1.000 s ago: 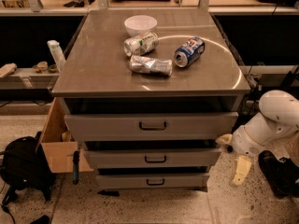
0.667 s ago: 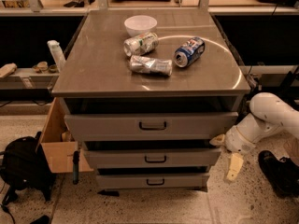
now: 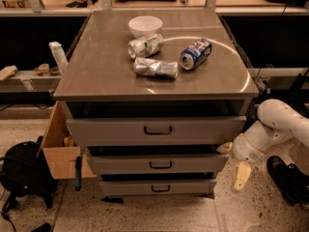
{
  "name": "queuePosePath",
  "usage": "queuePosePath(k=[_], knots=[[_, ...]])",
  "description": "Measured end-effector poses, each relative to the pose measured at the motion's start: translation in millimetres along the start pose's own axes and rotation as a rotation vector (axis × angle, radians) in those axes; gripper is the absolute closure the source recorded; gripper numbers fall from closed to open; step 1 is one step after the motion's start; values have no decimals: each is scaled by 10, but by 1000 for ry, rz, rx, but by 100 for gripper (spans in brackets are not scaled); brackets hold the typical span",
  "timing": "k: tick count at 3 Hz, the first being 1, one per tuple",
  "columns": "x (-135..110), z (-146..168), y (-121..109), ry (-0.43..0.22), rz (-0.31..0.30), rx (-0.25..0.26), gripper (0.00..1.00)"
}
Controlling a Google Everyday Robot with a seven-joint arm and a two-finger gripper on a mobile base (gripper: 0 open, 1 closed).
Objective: Open middle drawer
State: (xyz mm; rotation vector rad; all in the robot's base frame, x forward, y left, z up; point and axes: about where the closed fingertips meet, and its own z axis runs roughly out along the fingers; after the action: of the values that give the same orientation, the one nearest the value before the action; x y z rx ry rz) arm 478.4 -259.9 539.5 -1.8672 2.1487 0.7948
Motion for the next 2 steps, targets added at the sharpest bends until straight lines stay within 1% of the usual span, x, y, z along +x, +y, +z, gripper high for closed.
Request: queuePosePath(k=[2], knots=[[156, 68, 172, -15, 51, 2, 0]])
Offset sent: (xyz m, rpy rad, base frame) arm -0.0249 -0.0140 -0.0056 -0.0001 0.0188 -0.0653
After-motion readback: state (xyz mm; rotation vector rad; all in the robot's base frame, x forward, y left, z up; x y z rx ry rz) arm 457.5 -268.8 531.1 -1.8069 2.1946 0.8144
